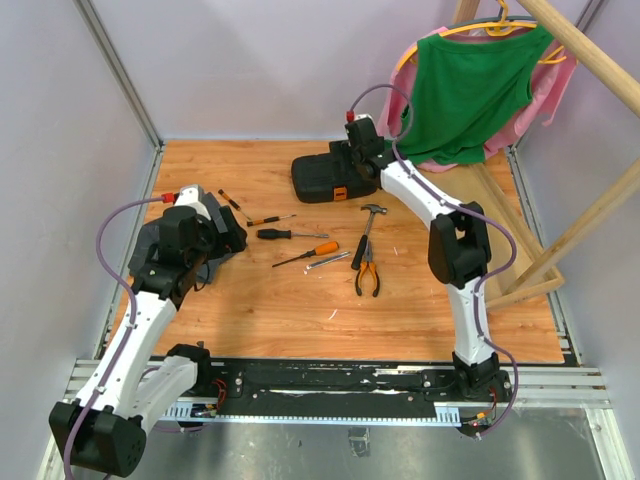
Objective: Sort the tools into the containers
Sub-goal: Move the storage box to the center of the board.
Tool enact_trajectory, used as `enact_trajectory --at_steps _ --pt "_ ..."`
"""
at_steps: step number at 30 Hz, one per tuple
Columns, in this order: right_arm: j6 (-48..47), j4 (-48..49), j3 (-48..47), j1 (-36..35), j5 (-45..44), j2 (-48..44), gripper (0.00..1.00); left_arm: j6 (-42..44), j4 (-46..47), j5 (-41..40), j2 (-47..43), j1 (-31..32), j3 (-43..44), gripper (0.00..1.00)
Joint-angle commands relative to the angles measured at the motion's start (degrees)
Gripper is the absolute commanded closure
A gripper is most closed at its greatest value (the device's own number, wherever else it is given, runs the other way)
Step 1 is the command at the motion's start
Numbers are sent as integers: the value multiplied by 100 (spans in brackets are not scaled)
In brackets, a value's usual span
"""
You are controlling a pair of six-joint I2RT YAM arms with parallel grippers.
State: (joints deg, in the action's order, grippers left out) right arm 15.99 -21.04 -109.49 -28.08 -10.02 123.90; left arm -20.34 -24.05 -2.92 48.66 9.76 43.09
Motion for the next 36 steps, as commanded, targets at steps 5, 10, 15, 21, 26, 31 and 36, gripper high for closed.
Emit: enact_trajectory --at_steps 5,10,15,21,26,31,36 --pt "-184 74 -1564 268 294 1126 1 179 241 275 -142 -53 -62 1" --pt "-169 421 -2067 389 315 1632 1 210 279 388 -155 -53 -80 1" --pt "-202 1024 -2149 526 244 1911 2 241 313 528 -118 -53 -90 1" --pt "-609 1694 -2274 575 42 2196 2 258 323 597 -76 -53 -94 1" --pt "-434 1735 -2746 650 -101 2589 2 272 332 643 -34 -53 -99 1" --pt "63 1783 -3218 777 -80 3069 1 297 331 677 57 -53 -95 1" --pt "367 1964 -3335 879 -78 3257 1 310 327 692 130 -54 -85 1"
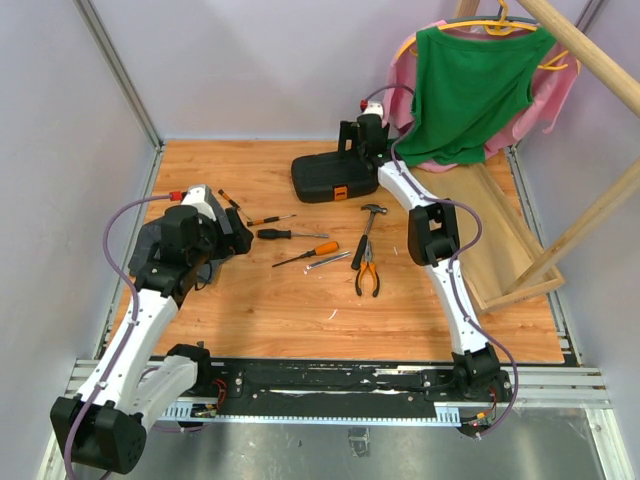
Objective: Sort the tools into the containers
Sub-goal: Move the storage box to the center of the board.
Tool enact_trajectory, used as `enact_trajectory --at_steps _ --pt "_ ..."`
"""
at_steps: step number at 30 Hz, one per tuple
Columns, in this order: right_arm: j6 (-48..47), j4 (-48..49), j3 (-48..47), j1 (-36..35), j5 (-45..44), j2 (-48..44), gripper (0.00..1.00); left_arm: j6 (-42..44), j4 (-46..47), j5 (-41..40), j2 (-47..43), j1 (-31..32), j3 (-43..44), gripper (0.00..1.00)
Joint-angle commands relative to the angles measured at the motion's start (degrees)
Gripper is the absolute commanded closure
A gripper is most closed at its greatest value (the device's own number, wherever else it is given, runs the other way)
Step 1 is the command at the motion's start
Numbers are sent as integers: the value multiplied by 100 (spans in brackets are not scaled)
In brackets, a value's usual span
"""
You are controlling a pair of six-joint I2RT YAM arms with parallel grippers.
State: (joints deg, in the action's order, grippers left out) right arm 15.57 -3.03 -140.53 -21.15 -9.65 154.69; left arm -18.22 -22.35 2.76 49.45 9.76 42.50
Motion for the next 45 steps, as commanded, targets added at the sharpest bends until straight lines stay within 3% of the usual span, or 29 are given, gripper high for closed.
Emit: enact_trajectory --at_steps 1,8,14,24,29,45 --pt "431 171 -264 205 -104 206 2 99 158 142 76 -58 -24 1" --pt "581 141 -442 329 108 385 1 125 158 195 178 -53 -21 1" --pt "565 -40 -356 354 883 342 1 135 146 196 235 -54 -14 1" --pt "197 -304 323 484 2300 -238 2 144 145 202 258 -53 -14 1" --pt "-48 -835 558 523 2580 -567 1 143 146 200 251 -53 -8 1" --pt "-157 -765 3335 500 3147 -2413 3 152 101 97 242 -53 4 1"
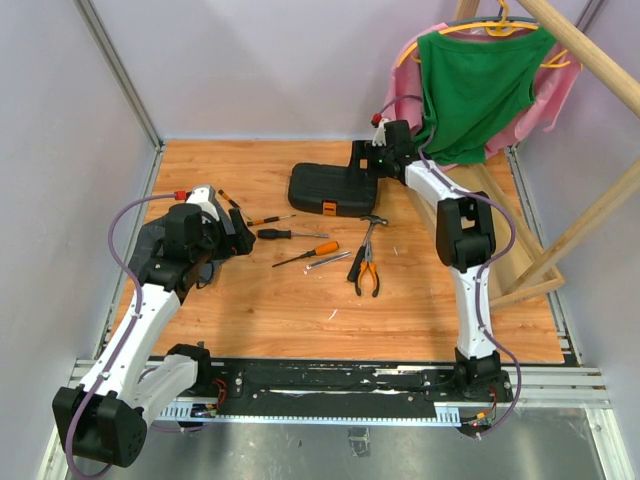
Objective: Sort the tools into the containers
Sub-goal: Move the storage box to the center of the board.
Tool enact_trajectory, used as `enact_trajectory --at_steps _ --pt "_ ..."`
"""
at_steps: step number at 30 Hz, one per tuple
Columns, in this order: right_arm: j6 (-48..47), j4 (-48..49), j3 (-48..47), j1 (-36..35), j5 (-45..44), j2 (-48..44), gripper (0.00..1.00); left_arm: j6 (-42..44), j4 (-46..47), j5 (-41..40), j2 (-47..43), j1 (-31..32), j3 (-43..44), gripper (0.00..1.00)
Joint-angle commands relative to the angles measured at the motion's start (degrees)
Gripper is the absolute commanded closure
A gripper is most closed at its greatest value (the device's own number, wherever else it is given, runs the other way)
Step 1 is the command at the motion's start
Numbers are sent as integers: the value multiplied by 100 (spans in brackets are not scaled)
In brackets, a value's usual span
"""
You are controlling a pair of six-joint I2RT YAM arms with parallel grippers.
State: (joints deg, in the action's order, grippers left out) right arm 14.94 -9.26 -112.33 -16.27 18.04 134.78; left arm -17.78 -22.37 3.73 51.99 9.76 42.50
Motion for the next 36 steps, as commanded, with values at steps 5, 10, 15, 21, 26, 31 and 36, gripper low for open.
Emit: enact_trajectory --at_steps 5,10,15,21,26,31,36 --pt "-156 15 1279 -2 544 -913 3 93 105 -9 -13 -53 4 1" --pt "-178 185 2129 -73 720 -1512 4 82 107 2 -2 -53 0 1" --pt "-364 204 2727 -274 893 -2065 4 82 102 -13 13 -53 -5 1" --pt "-734 108 3067 -359 -55 -2751 3 71 95 -14 13 -60 -4 1" --pt "-997 45 2523 -359 -105 -2612 1 43 75 -103 -17 -53 -9 1" --pt "-1177 -257 1321 -359 212 -1830 1 21 66 -209 -55 -53 -18 1" --pt "-1322 -475 278 -359 450 -971 0 22 65 -194 24 -53 -7 1"
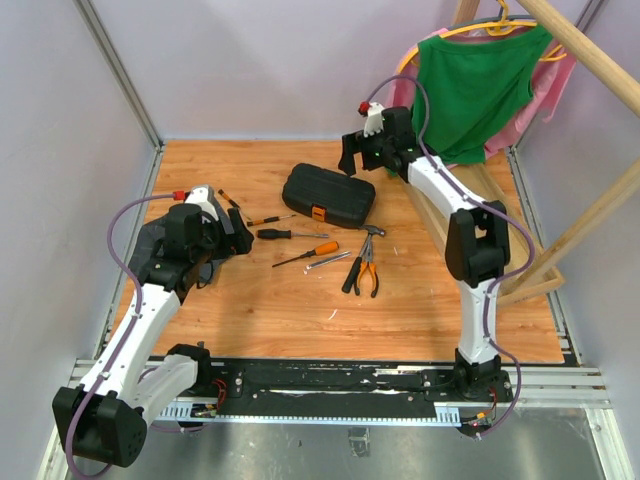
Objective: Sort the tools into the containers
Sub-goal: Move the storage box to the center of the board.
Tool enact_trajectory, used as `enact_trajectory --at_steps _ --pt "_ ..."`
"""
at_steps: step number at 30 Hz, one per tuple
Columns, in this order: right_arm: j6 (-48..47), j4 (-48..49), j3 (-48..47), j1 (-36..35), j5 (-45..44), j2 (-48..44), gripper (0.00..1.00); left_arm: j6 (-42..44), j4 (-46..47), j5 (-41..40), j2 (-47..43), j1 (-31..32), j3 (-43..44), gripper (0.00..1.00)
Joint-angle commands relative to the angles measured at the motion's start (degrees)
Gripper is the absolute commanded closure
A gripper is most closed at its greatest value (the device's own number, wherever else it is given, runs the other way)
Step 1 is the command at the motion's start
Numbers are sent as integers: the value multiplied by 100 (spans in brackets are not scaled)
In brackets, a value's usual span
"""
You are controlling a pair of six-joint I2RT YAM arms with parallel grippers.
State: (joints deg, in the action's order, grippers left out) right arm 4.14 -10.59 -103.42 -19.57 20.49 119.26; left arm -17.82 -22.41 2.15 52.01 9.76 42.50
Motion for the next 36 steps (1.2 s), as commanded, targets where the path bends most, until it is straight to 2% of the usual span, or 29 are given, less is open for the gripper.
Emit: enact_trajectory --at_steps 1,9,16,25,36 --pt "-239 -396 -814 -29 183 743 0 33 56 -31 39 -53 -5 1" --pt "-30 -782 -2188 -33 447 1834 1 60 53 -27 92 -59 7 1" --pt "135 -896 -2442 -29 988 2287 1 75 48 -57 80 -53 12 1" --pt "126 -864 -1957 -31 1407 2199 1 86 39 -19 148 -63 21 1" --pt "11 -844 -988 -29 1193 1598 0 86 43 -32 143 -62 20 1"
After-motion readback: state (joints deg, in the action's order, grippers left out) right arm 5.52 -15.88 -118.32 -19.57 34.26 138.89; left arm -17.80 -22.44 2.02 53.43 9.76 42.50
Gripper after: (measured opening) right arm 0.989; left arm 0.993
